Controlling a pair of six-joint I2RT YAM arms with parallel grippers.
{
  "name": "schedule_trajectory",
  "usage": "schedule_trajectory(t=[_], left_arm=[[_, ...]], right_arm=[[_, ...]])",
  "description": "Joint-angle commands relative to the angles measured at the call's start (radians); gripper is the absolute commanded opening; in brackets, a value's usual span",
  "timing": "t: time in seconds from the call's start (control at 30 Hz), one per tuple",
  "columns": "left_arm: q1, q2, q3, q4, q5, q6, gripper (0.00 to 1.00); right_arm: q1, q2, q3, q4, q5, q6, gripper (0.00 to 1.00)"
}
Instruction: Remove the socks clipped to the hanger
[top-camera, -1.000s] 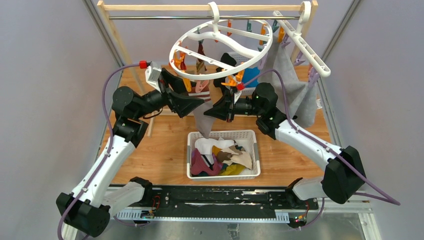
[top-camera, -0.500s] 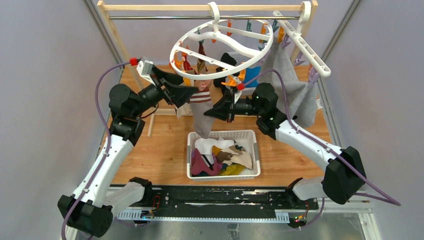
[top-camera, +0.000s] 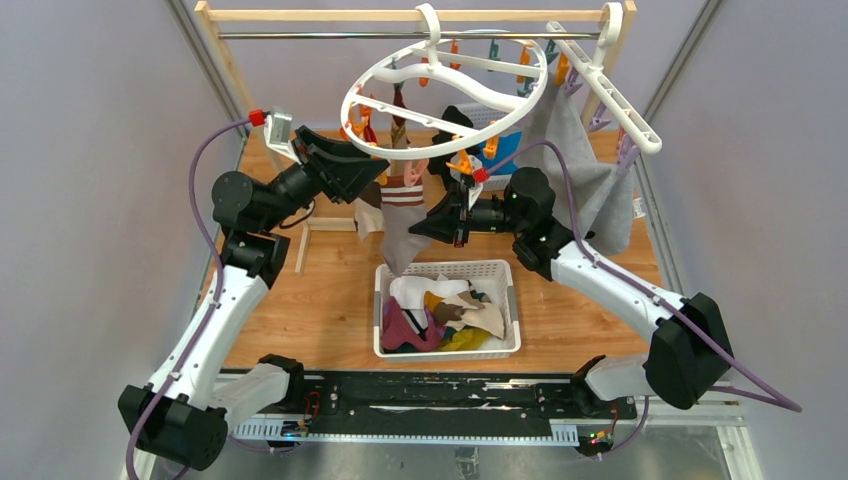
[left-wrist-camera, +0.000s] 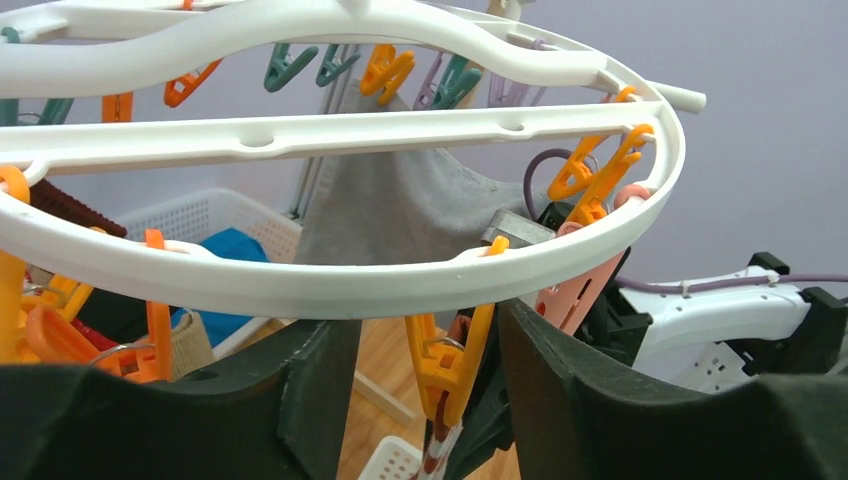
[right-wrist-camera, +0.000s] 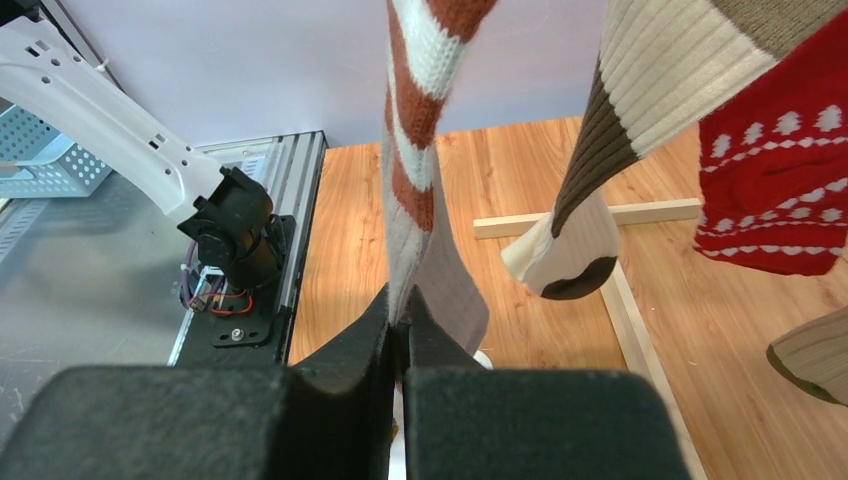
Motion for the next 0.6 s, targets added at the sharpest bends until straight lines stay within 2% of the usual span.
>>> schedule_trajectory(t=[0.0,0.17,0.2,0.23,0.3,0.37,0.57], left_arm=[[0.012,0.004,0.0,0.09,0.014,-0.042,0.52],[0.027,0.001,-0.027,0.158,0.016,-0.089,0.31],[0.031,-0.001,-0.031,0.169,0.019,-0.097,0.2],[0.032,-0.001,-0.033,0.17,0.02,-0.099,0.13],[0.033,-0.002,-0.035,0.171,0.019,-0.099,0.06],[0.034,-0.005,-0.04,0.171,0.018,-0.098,0.06],[0.033,-0.018,-0.047,0.145,0.03,-0.054,0.26]], right_arm=[[0.011,-0.026,-0.011,0.012,0.002,-0.022,0.0],[0.012,-0.048,-0.034,-0.043,0.004,-0.09,0.0],[0.012,-0.063,-0.046,-0.07,0.006,-0.125,0.0],[0.012,-0.075,-0.054,-0.089,0.007,-0.146,0.0],[0.012,-0.103,-0.067,-0.141,0.006,-0.21,0.0],[0.012,-0.133,-0.075,-0.202,0.004,-0.271,0.0],[0.011,-0.235,-0.09,-0.459,-0.011,-0.502,0.0]])
